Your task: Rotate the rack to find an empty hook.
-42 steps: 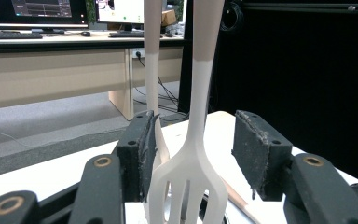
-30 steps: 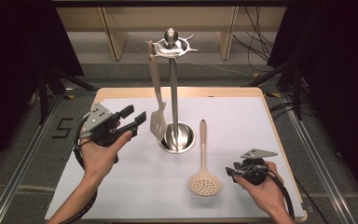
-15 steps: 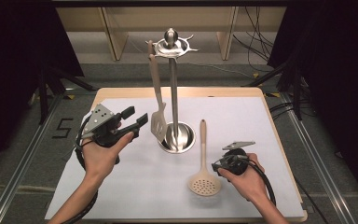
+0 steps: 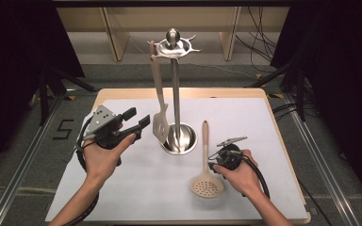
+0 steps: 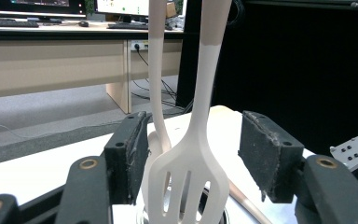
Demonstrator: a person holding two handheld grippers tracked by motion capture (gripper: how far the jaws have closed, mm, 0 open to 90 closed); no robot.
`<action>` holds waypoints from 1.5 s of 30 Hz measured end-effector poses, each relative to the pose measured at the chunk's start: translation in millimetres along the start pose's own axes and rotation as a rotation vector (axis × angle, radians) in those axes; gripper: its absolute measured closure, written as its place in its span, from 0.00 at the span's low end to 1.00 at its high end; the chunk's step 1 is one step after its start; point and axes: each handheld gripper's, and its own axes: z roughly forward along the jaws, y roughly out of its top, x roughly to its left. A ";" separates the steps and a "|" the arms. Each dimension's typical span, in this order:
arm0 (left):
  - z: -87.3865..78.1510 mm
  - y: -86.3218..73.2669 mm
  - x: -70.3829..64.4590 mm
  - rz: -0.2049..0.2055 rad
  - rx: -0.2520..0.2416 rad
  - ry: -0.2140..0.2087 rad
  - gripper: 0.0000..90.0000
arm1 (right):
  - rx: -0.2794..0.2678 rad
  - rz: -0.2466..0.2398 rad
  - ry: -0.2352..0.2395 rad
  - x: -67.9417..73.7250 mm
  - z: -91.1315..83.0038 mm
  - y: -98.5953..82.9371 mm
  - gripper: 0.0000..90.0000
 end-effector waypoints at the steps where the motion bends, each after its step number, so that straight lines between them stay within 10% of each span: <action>1: 0.2 -0.2 0.0 0.001 0.001 0.000 0.46 | 0.004 -0.013 -0.004 -0.8 0.8 0.4 0.66; 31: 0.0 -1.0 0.0 0.005 0.005 -0.002 0.46 | 0.070 0.042 -0.033 15.6 33.5 14.3 0.57; 45: -1.1 -1.9 1.1 0.006 0.004 0.003 0.46 | 0.106 0.048 -0.095 23.1 35.3 18.9 0.70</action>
